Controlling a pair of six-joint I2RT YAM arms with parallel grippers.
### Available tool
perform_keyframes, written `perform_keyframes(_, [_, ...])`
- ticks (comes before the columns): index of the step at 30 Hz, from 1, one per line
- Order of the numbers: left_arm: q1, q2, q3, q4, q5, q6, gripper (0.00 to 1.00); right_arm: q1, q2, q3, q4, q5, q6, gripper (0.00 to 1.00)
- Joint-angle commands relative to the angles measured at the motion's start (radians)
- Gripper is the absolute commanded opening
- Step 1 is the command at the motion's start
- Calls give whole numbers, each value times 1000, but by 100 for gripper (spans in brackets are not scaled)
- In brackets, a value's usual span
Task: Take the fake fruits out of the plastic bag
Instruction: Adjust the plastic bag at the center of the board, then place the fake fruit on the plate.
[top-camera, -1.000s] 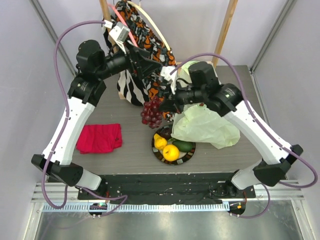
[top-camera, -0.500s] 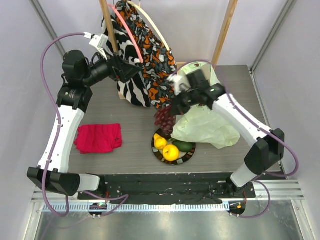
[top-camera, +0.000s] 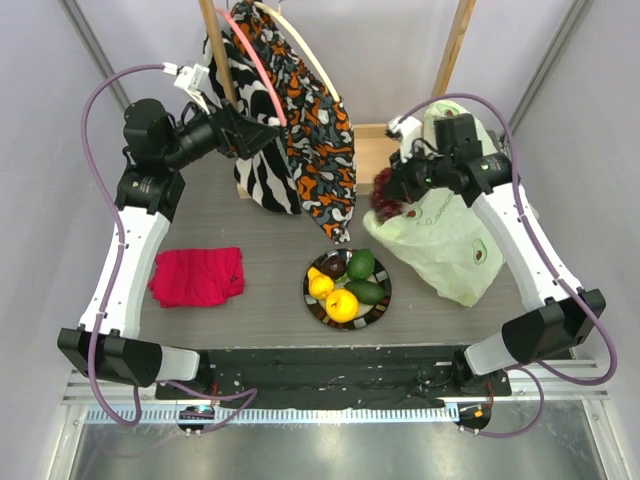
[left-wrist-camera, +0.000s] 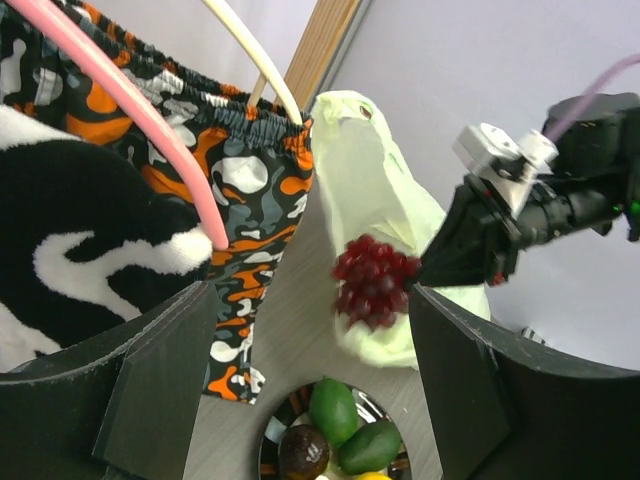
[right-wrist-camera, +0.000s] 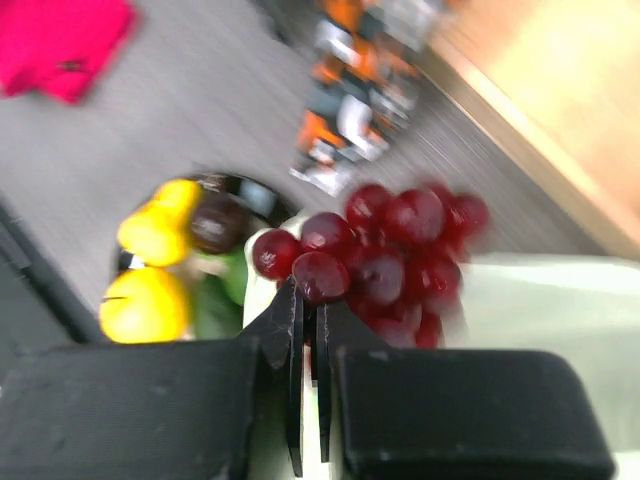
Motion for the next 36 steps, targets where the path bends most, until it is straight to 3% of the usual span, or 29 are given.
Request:
perform_keyframes(1, [17,-23,-43,65,24,-41,81,135,-53,46,9,-61,-24,1])
perform_keyframes(12, [84,-144,-263,62,24,-61,82,321,-94,-155,-63,29,-274,1])
perform_keyframes(29, [130,-155,-309,108,19,-123,81,396,-44,-268,-23,78,-320,2])
perform_keyframes(31, [133,-152,-312,117,21,-136,81,419,-41,-279,-11,81,-306,5])
perform_keyframes(36, [138,-147,-310,127,22,-145,82,447,-25,-299,-3,133,-308,39])
